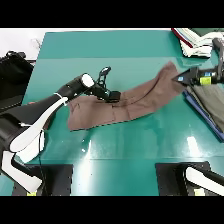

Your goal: Fold the shirts.

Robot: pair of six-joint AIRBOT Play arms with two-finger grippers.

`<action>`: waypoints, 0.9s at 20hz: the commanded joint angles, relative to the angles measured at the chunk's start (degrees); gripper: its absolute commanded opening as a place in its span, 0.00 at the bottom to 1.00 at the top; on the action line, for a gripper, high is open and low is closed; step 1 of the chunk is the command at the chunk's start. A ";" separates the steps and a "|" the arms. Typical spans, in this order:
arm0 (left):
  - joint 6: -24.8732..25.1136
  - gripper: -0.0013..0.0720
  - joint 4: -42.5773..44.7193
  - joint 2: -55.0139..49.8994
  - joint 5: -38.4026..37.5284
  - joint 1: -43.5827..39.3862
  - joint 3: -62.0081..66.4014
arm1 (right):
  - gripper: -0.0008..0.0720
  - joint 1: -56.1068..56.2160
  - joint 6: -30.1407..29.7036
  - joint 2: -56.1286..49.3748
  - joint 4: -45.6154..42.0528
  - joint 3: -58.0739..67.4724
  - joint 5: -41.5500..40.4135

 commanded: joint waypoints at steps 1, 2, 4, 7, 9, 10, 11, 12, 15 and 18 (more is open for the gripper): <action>-0.26 0.05 -1.81 -3.48 0.04 -2.05 3.15 | 0.04 8.11 4.59 2.01 1.01 6.95 -1.53; -0.26 0.05 -1.95 -4.02 0.17 -2.56 3.74 | 0.04 10.86 5.25 2.01 0.94 8.20 -3.06; -0.26 0.05 -2.56 -4.44 1.03 -3.28 4.33 | 0.04 15.69 6.32 1.97 0.92 9.64 -6.10; -0.26 0.05 -2.47 -4.44 1.55 -3.41 4.33 | 0.04 21.29 7.21 1.62 0.96 9.70 -8.92; -0.26 0.05 -2.47 -4.44 0.87 -3.02 4.44 | 0.04 24.17 7.85 0.52 0.98 9.70 -9.77; -0.26 0.05 -2.23 -4.39 -0.85 -2.08 5.20 | 0.04 25.73 7.93 -0.24 1.07 9.73 -10.62; -0.28 0.05 -1.40 -3.96 -2.89 -0.66 6.19 | 0.04 27.43 8.09 -0.98 1.11 9.73 -11.80; -0.28 0.05 0.09 -2.71 -4.98 1.53 7.15 | 0.04 29.27 8.09 -1.66 1.49 9.73 -13.22; -1.97 0.05 6.82 4.37 -9.38 10.78 9.05 | 0.04 36.28 7.98 -4.57 4.55 9.73 -20.17; -1.73 0.05 10.75 13.92 -12.15 22.25 10.69 | 0.04 46.25 3.87 -10.16 9.01 9.75 -28.76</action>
